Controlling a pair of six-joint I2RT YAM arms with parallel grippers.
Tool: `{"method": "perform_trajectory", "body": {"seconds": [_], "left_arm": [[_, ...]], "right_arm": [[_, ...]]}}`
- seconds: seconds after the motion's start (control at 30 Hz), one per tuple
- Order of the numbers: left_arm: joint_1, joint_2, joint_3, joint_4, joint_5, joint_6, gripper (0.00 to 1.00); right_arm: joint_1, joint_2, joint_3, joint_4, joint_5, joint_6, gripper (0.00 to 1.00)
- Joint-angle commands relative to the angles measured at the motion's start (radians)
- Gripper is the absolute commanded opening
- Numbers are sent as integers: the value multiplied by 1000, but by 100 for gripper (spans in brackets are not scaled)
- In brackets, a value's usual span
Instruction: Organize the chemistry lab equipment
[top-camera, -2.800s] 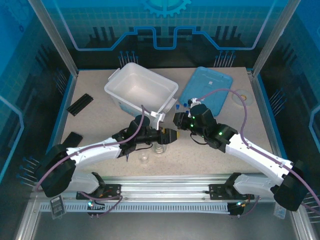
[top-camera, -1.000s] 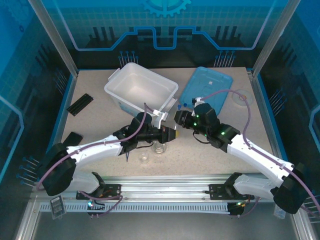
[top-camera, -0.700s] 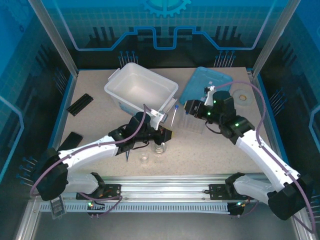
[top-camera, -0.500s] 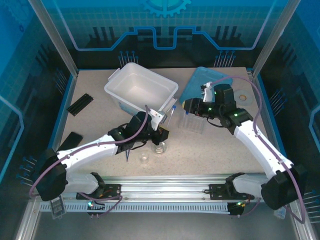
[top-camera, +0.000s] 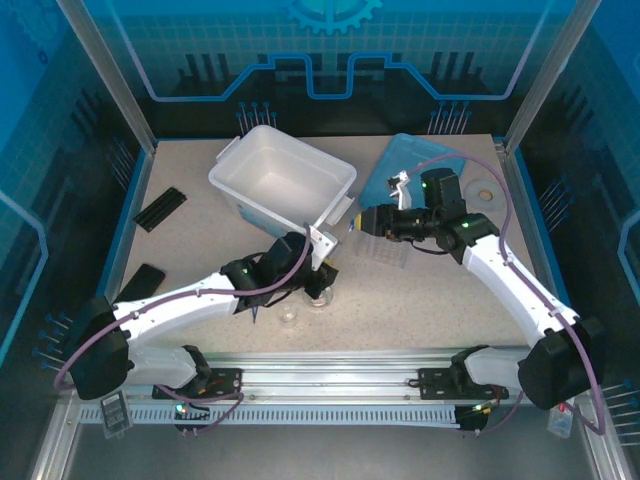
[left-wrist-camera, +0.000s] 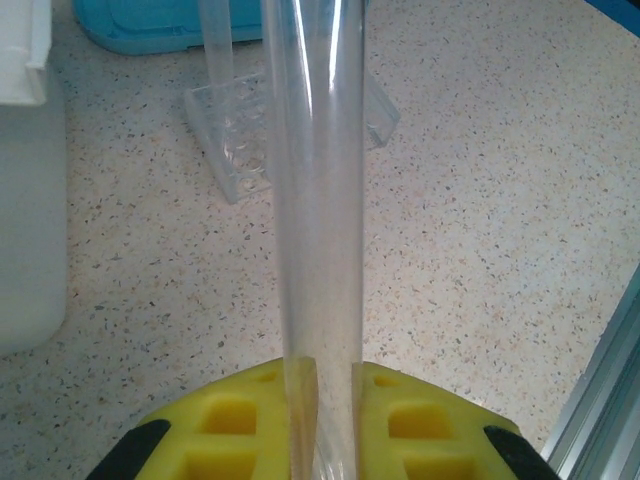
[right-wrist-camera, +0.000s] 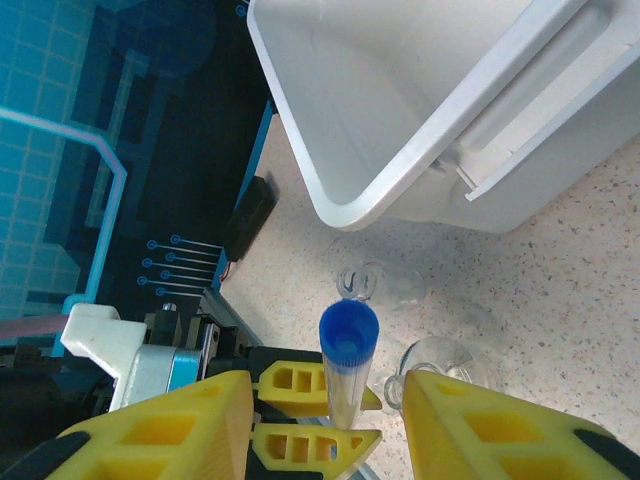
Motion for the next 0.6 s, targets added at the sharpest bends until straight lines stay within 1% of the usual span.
{"method": "perform_trajectory", "body": {"seconds": [0.0,0.33,0.57], "left_arm": [[-10,-1,32,-10,-26,34,11],[-32,0,35,-4,-26,44,11],[-37,-2,33,-6,-34,47,11]], "right_arm": [[3,17,14,10,-48,-19,45],[49,57,30,15,-61,-32,45],[64,75,43,2,-63,-45,40]]}}
